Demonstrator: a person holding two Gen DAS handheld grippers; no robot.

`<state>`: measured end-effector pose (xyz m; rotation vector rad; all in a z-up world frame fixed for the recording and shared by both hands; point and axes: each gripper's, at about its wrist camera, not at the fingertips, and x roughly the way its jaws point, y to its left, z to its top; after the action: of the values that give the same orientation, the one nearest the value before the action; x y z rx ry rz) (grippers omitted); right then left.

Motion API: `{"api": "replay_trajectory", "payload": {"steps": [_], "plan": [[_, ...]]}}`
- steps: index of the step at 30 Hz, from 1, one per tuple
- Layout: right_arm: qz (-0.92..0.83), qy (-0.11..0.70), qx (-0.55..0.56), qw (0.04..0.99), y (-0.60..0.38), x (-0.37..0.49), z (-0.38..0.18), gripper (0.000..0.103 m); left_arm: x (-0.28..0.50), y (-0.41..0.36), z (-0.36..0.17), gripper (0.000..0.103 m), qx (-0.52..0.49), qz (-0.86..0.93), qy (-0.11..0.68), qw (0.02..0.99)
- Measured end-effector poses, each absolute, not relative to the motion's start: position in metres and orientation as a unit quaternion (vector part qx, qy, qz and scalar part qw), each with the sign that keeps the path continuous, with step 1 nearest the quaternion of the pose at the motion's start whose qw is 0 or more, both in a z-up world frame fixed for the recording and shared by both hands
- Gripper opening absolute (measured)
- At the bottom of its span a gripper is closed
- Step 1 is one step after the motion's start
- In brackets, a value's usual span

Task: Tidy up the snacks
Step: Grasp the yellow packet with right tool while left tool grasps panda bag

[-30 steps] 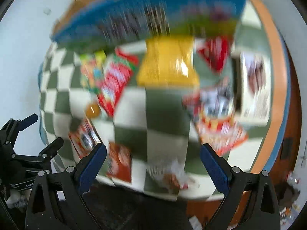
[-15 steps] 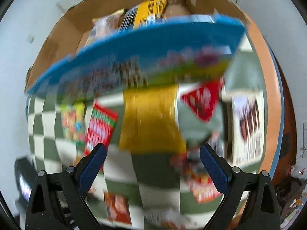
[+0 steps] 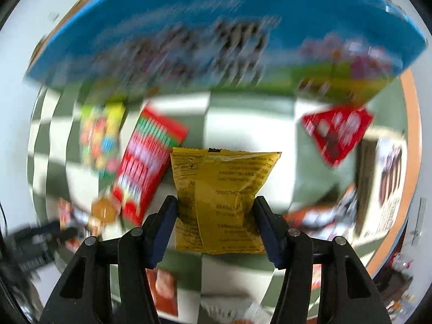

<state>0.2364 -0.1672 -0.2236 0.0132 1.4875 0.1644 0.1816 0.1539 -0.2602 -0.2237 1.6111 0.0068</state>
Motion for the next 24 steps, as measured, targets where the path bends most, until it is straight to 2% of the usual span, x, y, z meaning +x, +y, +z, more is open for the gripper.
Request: {"api": "replay_trajectory", "payload": {"steps": [5, 7, 12, 14, 20, 24], "plan": [[0.084, 0.686, 0.009, 0.722, -0.166, 0.208, -0.236, 0.061, 0.168, 0.131, -0.25, 0.06, -0.012, -0.015, 0.713, 0.701], [0.083, 0.691, 0.012, 0.718, -0.167, 0.203, -0.242, 0.061, 0.164, 0.109, -0.253, 0.063, 0.037, -0.024, 0.716, 0.697], [0.085, 0.695, 0.008, 0.714, -0.166, 0.188, -0.251, 0.061, 0.163, 0.075, -0.285, 0.063, 0.109, -0.017, 0.731, 0.674], [0.084, 0.694, 0.006, 0.715, -0.165, 0.186, -0.253, 0.062, 0.167, 0.075, -0.288, 0.052, 0.091, -0.003, 0.724, 0.684], [0.076, 0.695, 0.018, 0.715, -0.158, 0.18, -0.263, 0.065, 0.177, 0.116, -0.293, 0.052, -0.024, 0.029, 0.731, 0.682], [0.07, 0.693, 0.022, 0.718, -0.156, 0.174, -0.272, 0.067, 0.173, 0.123, -0.303, 0.052, -0.044, 0.041, 0.736, 0.674]]}}
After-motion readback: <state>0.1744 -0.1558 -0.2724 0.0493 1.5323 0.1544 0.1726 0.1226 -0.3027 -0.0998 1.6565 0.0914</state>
